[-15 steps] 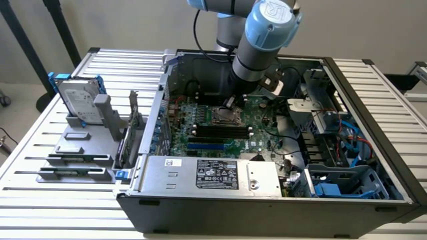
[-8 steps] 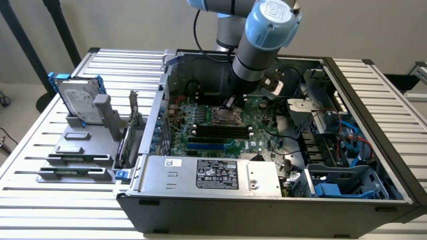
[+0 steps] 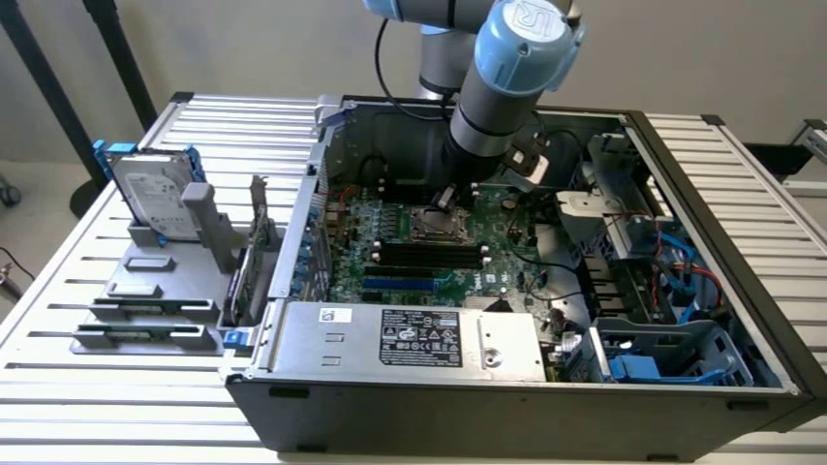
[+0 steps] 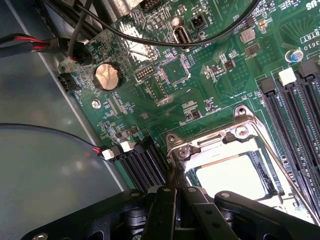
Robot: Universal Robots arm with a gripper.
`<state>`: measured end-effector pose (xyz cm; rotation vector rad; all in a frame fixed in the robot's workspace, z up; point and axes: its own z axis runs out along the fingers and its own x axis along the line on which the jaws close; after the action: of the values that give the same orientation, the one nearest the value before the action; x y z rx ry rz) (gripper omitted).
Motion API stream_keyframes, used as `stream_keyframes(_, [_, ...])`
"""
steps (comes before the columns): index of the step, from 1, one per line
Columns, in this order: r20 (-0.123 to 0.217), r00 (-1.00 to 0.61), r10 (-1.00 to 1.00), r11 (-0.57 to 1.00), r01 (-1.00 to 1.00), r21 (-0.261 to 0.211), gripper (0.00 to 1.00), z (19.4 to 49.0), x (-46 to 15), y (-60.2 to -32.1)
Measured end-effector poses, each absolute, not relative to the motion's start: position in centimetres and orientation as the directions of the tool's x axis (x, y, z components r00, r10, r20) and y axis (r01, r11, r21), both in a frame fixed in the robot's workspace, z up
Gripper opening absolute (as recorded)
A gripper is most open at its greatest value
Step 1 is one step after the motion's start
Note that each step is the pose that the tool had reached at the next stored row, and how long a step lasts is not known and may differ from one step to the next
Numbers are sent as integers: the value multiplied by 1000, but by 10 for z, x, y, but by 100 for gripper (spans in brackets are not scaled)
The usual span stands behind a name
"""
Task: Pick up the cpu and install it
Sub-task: 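Install the first cpu locking lever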
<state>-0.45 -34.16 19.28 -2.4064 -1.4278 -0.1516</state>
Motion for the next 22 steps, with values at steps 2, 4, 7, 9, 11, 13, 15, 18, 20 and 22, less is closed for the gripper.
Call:
stream_keyframes(2, [260, 490, 832, -439, 868, -232, 11, 192, -5, -341])
stream_keyframes(4, [260, 490, 832, -439, 868, -232, 11, 192, -4, -341])
stream_keyframes(7, [262, 489, 832, -438, 869, -231, 11, 192, -5, -341])
stream_keyframes(9, [264, 489, 831, -438, 869, -231, 11, 192, -5, -341])
stream_keyframes(11, [265, 489, 831, -438, 869, -232, 11, 195, -5, -341])
stream_keyframes(13, [264, 489, 831, -438, 869, -231, 11, 201, -5, -342])
stream_keyframes(15, [264, 489, 831, -438, 869, -232, 11, 207, -7, -344])
stream_keyframes(18, [266, 489, 831, -437, 869, -233, 11, 211, -13, -348])
stream_keyframes(20, [268, 489, 830, -437, 869, -234, 11, 214, -17, -352])
stream_keyframes(22, [270, 489, 829, -436, 869, -235, 11, 217, -20, -356])
